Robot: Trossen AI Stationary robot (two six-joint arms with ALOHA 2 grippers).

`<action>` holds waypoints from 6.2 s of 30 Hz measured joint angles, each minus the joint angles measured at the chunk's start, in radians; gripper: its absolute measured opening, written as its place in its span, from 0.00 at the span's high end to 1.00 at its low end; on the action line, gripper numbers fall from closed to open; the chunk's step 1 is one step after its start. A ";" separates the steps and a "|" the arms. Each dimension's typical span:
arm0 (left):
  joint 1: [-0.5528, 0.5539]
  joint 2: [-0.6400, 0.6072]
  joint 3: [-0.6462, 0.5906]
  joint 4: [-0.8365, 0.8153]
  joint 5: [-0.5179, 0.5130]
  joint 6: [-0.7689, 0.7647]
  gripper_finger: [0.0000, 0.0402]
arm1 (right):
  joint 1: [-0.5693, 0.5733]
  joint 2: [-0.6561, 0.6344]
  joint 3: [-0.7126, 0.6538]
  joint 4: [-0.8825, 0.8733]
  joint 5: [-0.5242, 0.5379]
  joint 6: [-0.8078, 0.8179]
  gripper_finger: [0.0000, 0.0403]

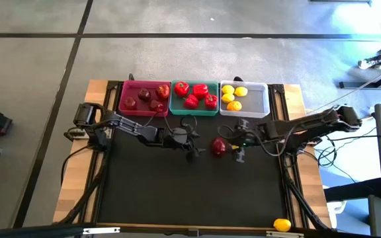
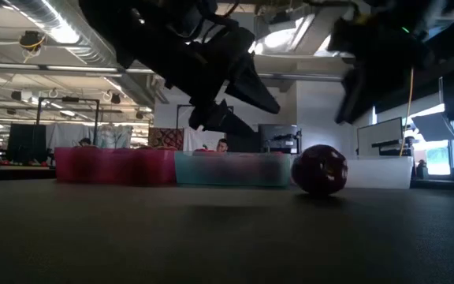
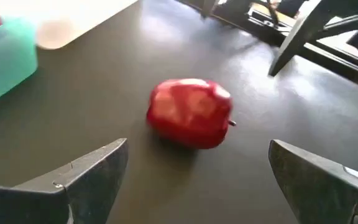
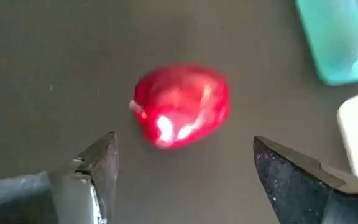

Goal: Sort produce into baskets
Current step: Put the apple into the pink bin

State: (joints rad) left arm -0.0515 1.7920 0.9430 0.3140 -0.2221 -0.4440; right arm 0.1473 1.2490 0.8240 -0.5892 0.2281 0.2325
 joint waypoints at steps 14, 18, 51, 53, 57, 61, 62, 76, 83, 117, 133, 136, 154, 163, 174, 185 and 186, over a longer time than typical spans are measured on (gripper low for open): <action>0.023 0.232 0.154 0.015 0.091 0.041 0.04 | -0.004 0.001 -0.311 0.488 0.039 0.051 0.26; 0.030 0.255 0.168 0.010 0.086 0.087 0.04 | -0.004 0.040 -0.313 0.529 0.049 0.050 0.26; 0.088 0.052 0.166 -0.368 -0.070 0.130 0.04 | -0.002 0.116 -0.285 0.738 -0.207 0.035 0.26; 0.066 0.031 0.166 -0.346 -0.029 0.162 0.04 | -0.003 0.087 -0.262 0.684 -0.213 0.018 0.26; 0.033 0.043 0.165 -0.239 0.065 0.265 0.04 | -0.003 0.047 -0.250 0.603 -0.121 -0.023 0.26; 0.035 0.093 0.163 -0.154 0.070 0.342 0.04 | -0.004 0.054 -0.250 0.560 0.039 -0.014 0.26; 0.042 0.106 0.163 -0.133 0.069 0.347 0.04 | -0.004 0.063 -0.251 0.567 0.074 0.002 0.26; 0.068 0.143 0.163 -0.148 0.205 0.323 0.04 | -0.004 0.170 -0.261 0.633 0.182 0.110 0.26; 0.029 0.186 0.163 -0.075 0.287 0.253 0.04 | -0.002 0.170 -0.261 0.639 0.177 0.033 0.26; 0.108 0.112 0.158 -0.186 -0.066 0.261 0.04 | -0.163 0.130 -0.260 0.669 0.118 -0.146 0.26; 0.105 0.156 0.157 -0.146 -0.069 0.238 0.04 | -0.138 0.088 -0.242 0.588 0.265 -0.135 0.26; 0.105 0.156 0.157 -0.150 -0.069 0.238 0.04 | -0.149 0.063 -0.239 0.532 0.320 -0.142 0.26; 0.105 0.156 0.157 -0.148 -0.071 0.245 0.04 | -0.282 0.163 -0.289 0.692 0.162 -0.297 0.26; 0.105 0.156 0.157 -0.145 -0.070 0.246 0.04 | -0.286 0.200 -0.290 0.723 0.075 -0.289 0.26; 0.107 0.106 0.168 -0.246 -0.128 0.320 0.04 | -0.286 0.201 -0.289 0.833 0.111 -0.290 0.26; 0.138 0.068 0.156 -0.470 -0.147 0.464 0.04 | -0.285 0.284 -0.287 1.083 0.037 -0.288 0.26; 0.141 0.072 0.156 -0.471 -0.142 0.479 0.04 | -0.285 0.295 -0.288 1.101 0.027 -0.286 0.26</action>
State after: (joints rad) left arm 0.0893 1.8637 1.0988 -0.1574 -0.3637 0.0345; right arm -0.1379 1.5441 0.5358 0.5121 0.2547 -0.0530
